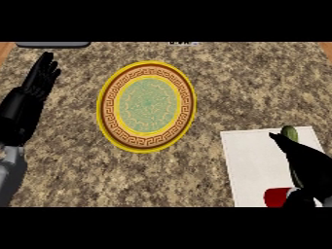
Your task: Pick the can from the placemat and place it in the plate
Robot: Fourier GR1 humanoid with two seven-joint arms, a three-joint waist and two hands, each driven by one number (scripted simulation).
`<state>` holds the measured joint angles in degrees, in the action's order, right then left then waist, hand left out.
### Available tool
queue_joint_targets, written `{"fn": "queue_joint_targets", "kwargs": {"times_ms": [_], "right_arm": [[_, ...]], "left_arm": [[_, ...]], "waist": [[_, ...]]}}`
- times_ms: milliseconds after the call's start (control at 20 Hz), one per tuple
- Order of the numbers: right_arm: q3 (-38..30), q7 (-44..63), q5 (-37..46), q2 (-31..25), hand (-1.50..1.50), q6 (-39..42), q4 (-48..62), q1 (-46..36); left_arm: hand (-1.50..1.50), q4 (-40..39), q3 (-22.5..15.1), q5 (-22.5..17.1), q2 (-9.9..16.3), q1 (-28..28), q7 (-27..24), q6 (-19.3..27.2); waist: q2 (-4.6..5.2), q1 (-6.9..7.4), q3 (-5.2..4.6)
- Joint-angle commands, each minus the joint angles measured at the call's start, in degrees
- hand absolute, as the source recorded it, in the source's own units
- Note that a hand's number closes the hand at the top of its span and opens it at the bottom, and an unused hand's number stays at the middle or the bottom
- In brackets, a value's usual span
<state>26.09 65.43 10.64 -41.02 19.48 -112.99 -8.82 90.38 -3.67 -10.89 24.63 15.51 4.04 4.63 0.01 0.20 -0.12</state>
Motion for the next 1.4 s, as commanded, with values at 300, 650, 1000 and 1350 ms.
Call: {"fn": "queue_joint_targets", "kwargs": {"times_ms": [300, 650, 1000, 1350], "right_arm": [[3.1, 10.0, 2.1, 3.1, -1.50, 2.1, 3.3, 2.0], [4.3, 9.3, 3.3, 4.5, -1.50, 2.2, 4.1, 5.5], [6.0, -0.3, 11.0, 4.3, -1.50, 0.9, 13.6, 8.0], [0.3, -10.7, 22.3, 5.0, 1.50, -3.8, 15.2, 1.8]], "left_arm": [[0.00, 0.5, 0.2, 1.6, -1.7, -0.6, 0.4, -0.2], [0.00, 0.7, 1.7, 1.6, -1.7, -0.8, 0.2, -1.6], [0.00, 2.9, 2.2, 2.1, -1.9, -0.6, 3.5, -1.8], [0.00, 3.0, 2.6, 3.3, -3.7, -1.2, 2.9, -2.1]], "waist": [[-0.03, -0.08, 0.07], [-0.10, -0.47, 0.06], [-0.05, -0.25, 0.13], [-0.03, -0.01, 0.14]]}}
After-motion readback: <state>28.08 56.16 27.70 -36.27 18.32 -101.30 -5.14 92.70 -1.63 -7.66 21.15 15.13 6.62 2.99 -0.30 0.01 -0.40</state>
